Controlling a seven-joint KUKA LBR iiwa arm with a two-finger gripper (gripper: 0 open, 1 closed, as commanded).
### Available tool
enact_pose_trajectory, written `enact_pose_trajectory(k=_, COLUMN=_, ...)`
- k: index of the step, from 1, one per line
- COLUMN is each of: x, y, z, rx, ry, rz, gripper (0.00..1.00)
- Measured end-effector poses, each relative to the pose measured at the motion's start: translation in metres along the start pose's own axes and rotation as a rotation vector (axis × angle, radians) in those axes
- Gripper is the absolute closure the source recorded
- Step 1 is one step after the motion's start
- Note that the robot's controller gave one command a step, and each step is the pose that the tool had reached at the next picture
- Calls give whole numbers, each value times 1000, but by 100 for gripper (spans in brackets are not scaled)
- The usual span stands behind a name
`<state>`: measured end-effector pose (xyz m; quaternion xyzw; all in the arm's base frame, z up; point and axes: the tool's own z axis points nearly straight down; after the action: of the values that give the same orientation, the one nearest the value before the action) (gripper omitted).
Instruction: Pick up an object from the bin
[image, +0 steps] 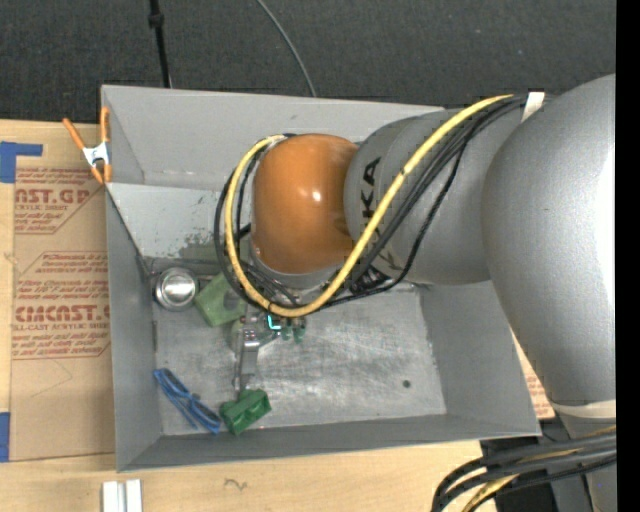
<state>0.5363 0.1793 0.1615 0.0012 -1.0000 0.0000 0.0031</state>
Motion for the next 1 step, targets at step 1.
enact_pose_trajectory(k=1, x=-5, y=-56, z=73, rx=-2, ry=-8, rz=111, gripper=0)
